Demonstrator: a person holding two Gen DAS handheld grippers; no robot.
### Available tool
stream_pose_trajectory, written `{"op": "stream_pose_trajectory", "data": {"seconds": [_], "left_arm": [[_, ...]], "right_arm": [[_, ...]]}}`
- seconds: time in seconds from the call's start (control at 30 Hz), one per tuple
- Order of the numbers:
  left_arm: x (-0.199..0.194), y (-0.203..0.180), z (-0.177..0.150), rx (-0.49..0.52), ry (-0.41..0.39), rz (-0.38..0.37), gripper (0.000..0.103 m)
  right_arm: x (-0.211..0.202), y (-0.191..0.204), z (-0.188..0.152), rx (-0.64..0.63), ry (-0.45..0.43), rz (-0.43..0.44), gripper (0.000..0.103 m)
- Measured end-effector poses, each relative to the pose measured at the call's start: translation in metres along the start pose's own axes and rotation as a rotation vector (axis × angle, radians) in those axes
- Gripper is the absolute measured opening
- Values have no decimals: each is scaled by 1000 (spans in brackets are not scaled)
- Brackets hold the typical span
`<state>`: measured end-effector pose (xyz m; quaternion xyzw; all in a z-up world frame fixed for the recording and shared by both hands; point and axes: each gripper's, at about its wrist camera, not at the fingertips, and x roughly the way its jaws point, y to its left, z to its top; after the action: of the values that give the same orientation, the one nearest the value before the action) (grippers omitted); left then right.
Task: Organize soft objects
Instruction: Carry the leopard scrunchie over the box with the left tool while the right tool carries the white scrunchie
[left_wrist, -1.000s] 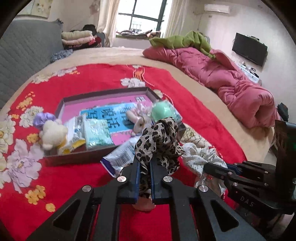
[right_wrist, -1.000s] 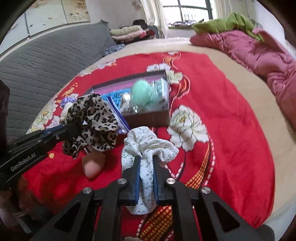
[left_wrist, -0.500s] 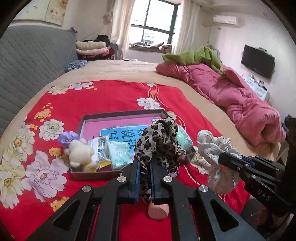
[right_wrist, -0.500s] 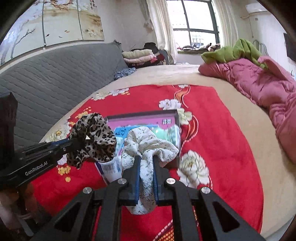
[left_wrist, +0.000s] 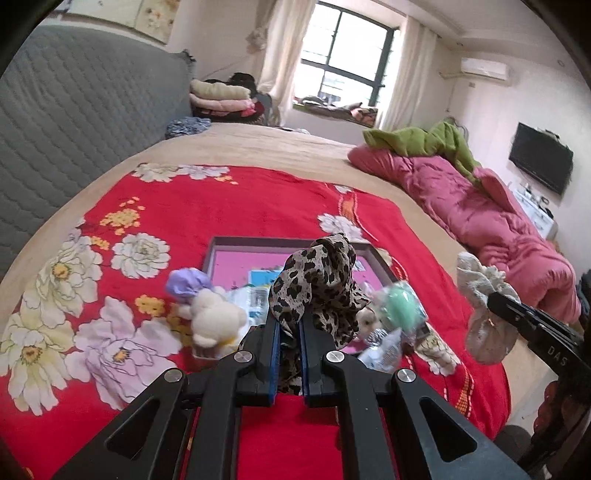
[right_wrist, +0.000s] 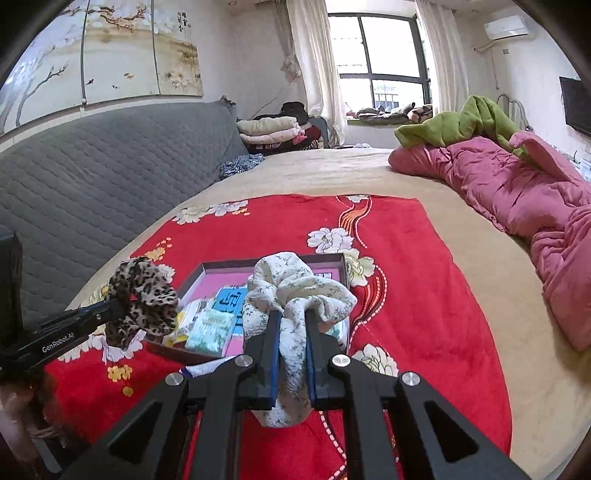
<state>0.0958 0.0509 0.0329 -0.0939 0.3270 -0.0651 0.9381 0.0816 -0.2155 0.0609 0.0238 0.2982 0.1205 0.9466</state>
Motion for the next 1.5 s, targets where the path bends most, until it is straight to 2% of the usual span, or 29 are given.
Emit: {"op": "stream_pose_trajectory", "data": {"seconds": [0.2,0.4,0.57,0.7,0.8,1.5], "left_arm": [[-1,20,10,-57,-17,30,9],[18,23,28,-111,-19,18,9],[42,22,28,-155,25,-24,9],[56,22,18,-153,54,-36,9],[63,28,10,-183,80,-49,9],[93,32,-4,-162,164,-90,9]], "right_arm": [[2,7,10,-14,-32,9,11],[13,20,22,-21,-46,22,11],[24,31,31,-46,-46,23,11],[31,39,36,-62,-49,13,11],[41,40,37,-58,-34,5,11],[119,66,18,-98,107,-28,11]]}}
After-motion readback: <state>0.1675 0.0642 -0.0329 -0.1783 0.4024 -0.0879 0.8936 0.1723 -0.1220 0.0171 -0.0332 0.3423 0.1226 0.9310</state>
